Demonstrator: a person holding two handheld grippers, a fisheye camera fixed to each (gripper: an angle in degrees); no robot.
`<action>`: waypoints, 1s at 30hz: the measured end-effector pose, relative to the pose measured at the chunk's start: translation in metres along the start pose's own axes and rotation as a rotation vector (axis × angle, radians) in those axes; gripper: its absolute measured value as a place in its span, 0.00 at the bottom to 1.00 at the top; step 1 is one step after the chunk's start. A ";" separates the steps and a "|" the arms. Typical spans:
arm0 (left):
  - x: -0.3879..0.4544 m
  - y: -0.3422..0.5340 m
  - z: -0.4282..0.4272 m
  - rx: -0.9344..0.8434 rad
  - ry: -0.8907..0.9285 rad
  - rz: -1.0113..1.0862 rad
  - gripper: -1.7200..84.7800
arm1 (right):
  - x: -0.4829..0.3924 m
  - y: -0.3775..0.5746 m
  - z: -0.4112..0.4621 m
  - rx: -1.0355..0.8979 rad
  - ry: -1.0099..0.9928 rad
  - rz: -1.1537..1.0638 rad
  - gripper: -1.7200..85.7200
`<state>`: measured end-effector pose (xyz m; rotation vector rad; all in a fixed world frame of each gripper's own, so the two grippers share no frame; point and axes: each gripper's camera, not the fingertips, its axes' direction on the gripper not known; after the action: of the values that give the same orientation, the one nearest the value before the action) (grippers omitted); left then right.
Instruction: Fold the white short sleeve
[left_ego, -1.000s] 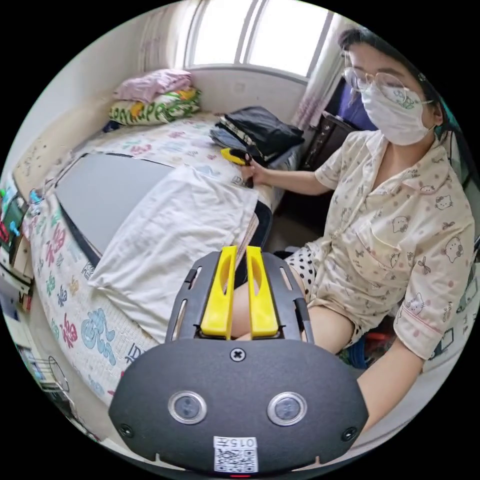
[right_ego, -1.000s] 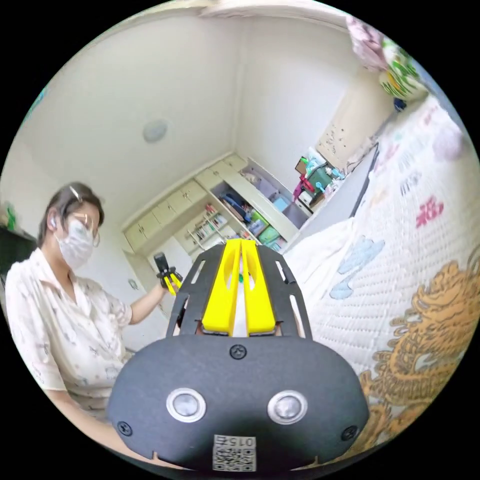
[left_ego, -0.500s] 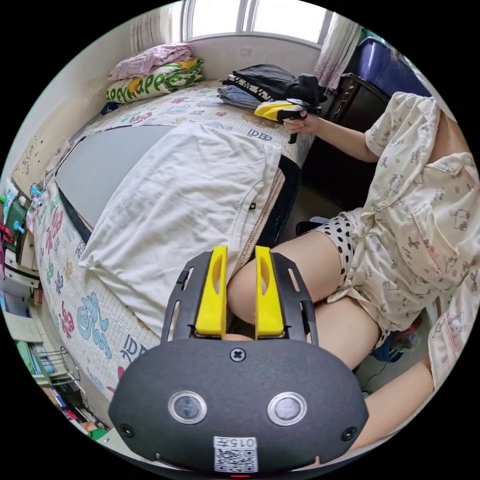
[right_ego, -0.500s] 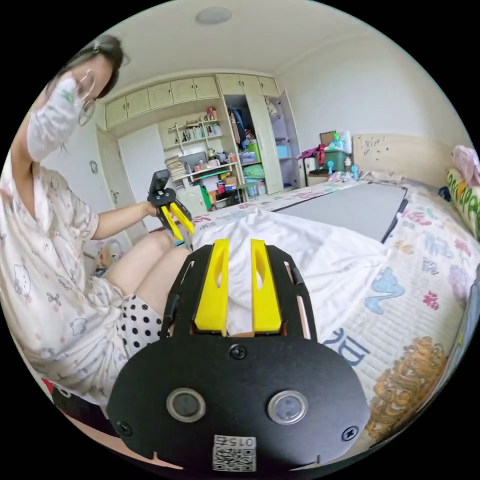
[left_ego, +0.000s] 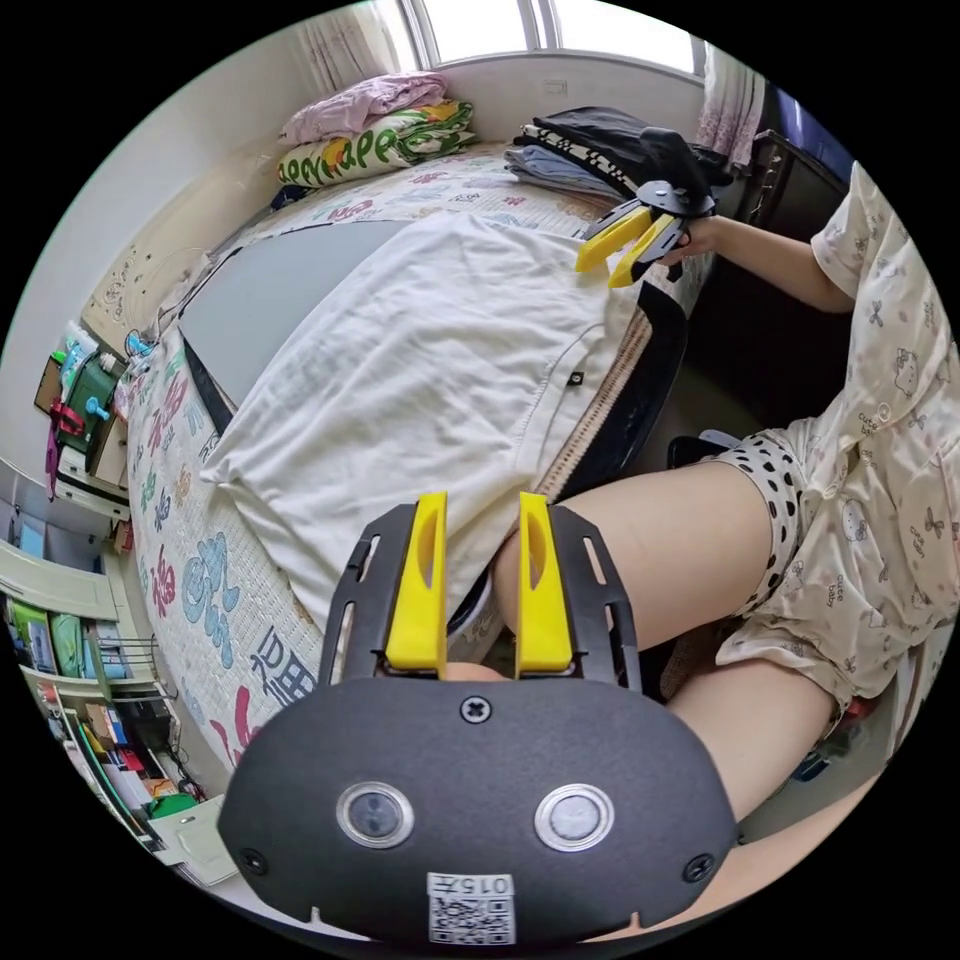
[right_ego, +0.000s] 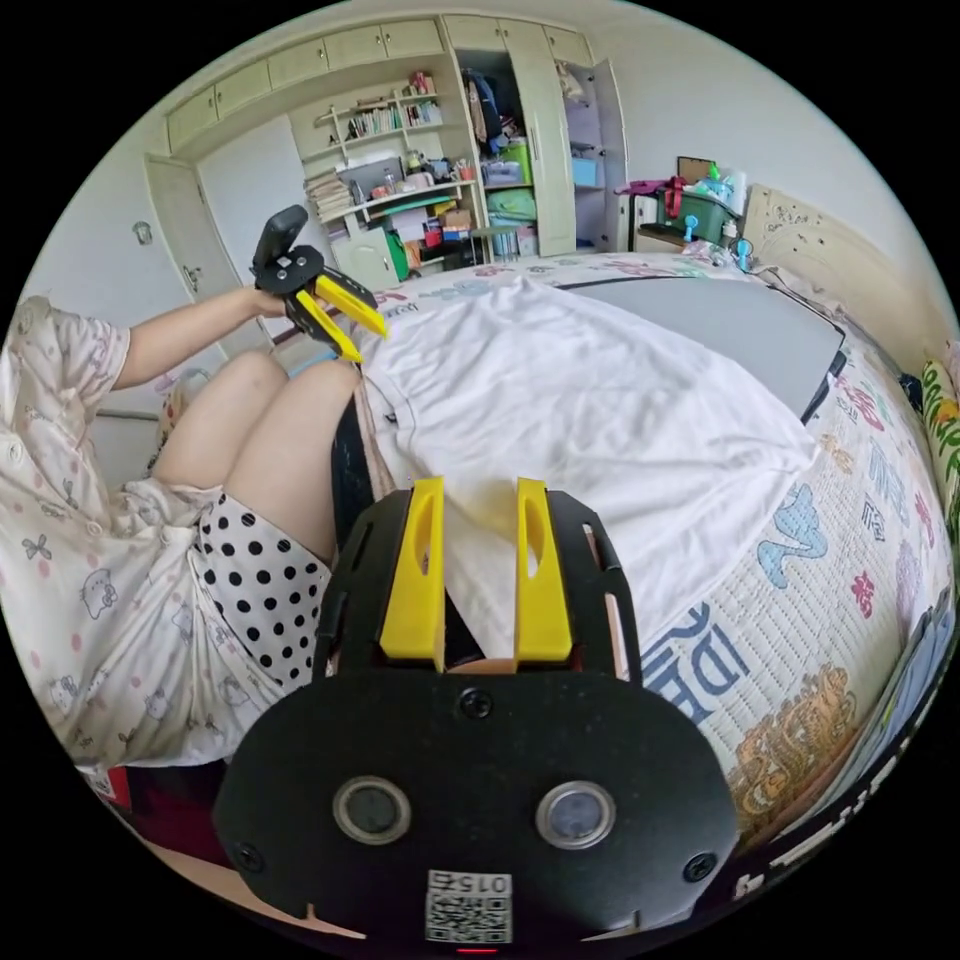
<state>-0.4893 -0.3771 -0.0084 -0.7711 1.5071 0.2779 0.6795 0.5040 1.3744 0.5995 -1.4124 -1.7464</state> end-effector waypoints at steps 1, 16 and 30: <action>-0.003 0.000 0.001 0.001 0.000 -0.006 0.15 | -0.004 0.003 0.012 -0.024 0.021 -0.011 0.14; -0.038 0.034 0.036 0.012 0.081 -0.092 0.05 | -0.037 0.031 0.101 -0.152 0.138 -0.105 0.11; -0.121 0.047 0.020 0.093 0.329 -0.053 0.02 | 0.005 0.014 0.062 -0.101 0.140 0.049 0.01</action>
<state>-0.5133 -0.2950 0.0909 -0.8085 1.7918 0.0406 0.6332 0.5349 1.4048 0.6147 -1.2258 -1.6921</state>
